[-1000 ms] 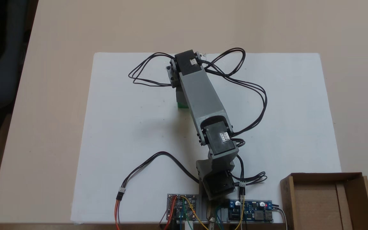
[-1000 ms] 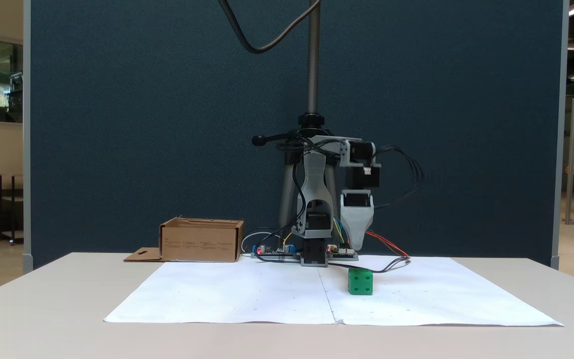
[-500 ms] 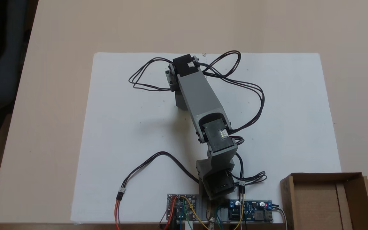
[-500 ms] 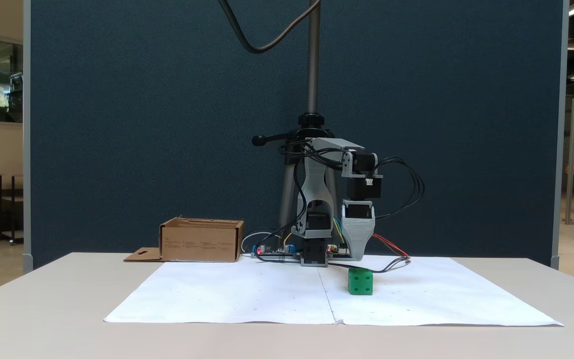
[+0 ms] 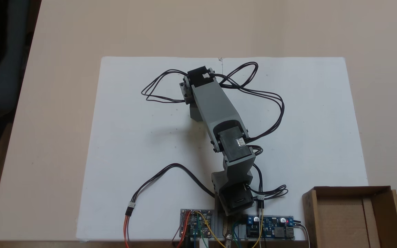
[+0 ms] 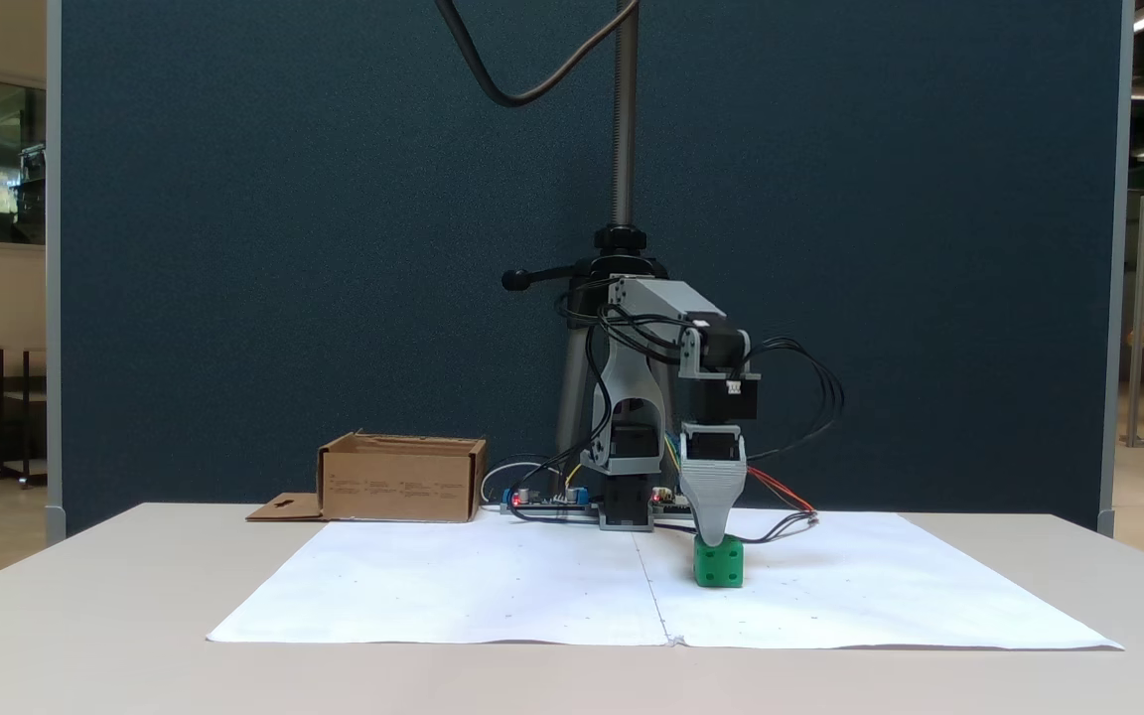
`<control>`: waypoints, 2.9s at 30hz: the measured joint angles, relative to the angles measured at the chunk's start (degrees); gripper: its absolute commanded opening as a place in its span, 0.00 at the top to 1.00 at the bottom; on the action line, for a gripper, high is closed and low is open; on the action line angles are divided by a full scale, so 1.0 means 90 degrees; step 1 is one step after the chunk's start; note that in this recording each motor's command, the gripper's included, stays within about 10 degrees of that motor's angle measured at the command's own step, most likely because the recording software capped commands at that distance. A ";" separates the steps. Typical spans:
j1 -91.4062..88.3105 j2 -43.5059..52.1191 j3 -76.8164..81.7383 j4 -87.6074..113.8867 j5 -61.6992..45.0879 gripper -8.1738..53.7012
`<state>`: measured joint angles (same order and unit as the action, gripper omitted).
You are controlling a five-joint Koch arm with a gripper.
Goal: Grasp a green dice and put it in the bin.
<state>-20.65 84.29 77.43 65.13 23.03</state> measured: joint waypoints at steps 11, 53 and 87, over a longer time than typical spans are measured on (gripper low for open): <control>0.0000 -0.0576 0.0010 -0.0293 0.0000 0.19; 0.0000 -0.1221 -0.3789 0.2305 0.0146 0.68; 0.7803 -0.0361 -0.5410 0.3613 -0.2813 0.68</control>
<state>49.57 81.04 28.74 97.65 -2.29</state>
